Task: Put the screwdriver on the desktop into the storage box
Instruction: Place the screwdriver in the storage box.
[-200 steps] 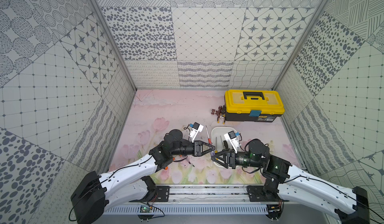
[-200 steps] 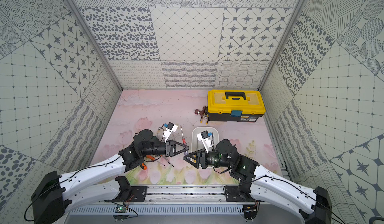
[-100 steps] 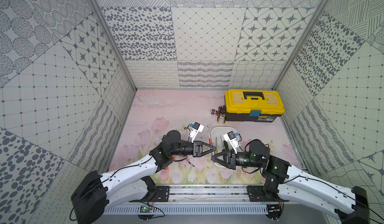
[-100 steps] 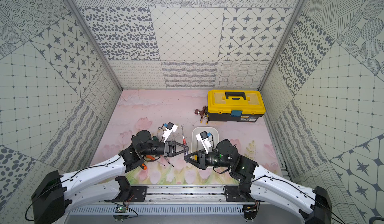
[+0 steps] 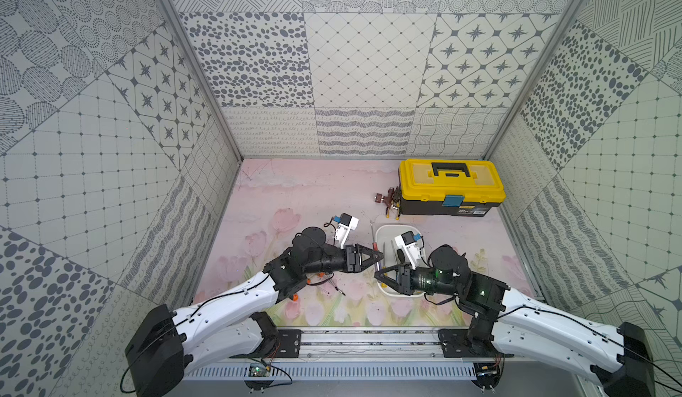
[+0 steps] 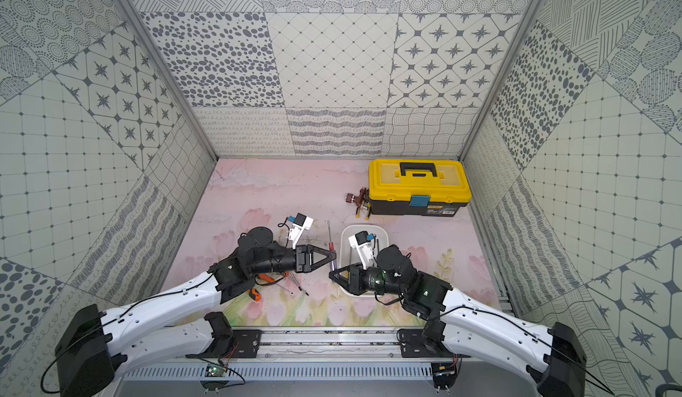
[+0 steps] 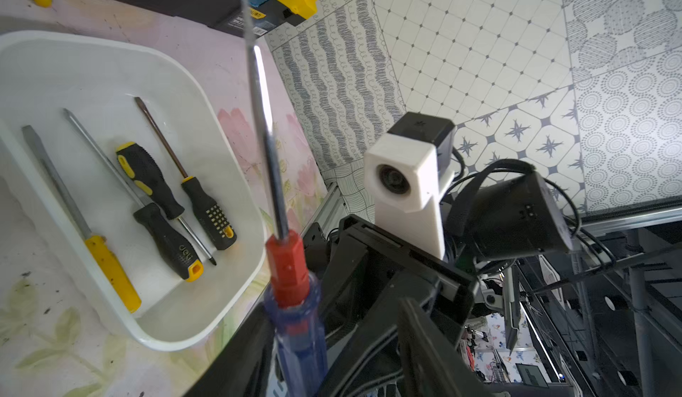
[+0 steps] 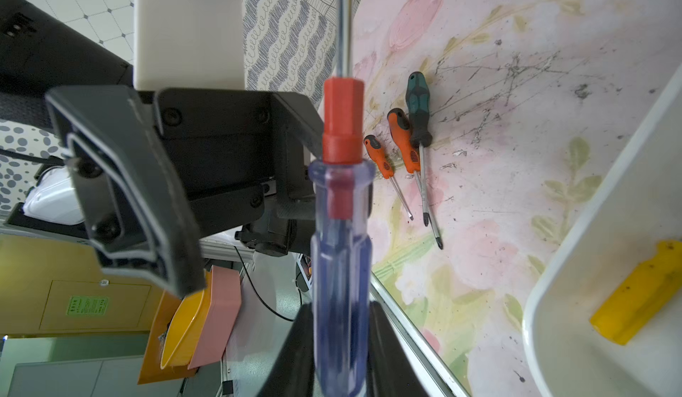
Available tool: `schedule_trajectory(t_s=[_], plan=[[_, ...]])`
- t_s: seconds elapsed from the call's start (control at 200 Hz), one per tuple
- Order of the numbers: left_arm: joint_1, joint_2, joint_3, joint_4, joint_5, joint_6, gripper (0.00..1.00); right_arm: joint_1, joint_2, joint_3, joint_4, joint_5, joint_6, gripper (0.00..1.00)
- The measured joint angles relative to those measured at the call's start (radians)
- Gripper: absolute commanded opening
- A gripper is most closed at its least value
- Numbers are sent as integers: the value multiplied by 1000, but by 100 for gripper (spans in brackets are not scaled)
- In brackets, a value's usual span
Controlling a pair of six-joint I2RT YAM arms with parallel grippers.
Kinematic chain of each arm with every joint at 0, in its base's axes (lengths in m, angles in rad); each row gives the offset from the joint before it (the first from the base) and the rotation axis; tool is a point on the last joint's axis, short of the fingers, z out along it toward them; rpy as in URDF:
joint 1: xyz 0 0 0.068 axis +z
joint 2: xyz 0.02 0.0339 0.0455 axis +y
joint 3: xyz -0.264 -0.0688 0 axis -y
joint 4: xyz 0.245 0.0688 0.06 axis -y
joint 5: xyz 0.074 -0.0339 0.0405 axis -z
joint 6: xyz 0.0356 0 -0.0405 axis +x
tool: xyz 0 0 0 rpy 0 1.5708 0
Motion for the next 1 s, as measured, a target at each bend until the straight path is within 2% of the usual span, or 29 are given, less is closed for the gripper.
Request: schedule_trajectory(t_s=[0.335, 0.625, 0.7, 0.825, 0.966, 1.001], plan=[[0, 48, 15, -49, -60, 11, 51, 19, 3, 0, -5, 8, 0, 0], [0, 29, 8, -49, -87, 10, 31, 21, 3, 0, -3, 7, 1, 0], [0, 26, 8, -47, -89, 7, 29, 21, 3, 0, -3, 7, 2, 0], [0, 26, 6, -37, -89, 0, 18, 21, 3, 0, 5, 6, 6, 0], [0, 30, 2, -20, -88, -13, 0, 21, 3, 0, 9, 5, 11, 0], [0, 32, 2, -18, -88, -13, 0, 21, 3, 0, 9, 5, 12, 0]])
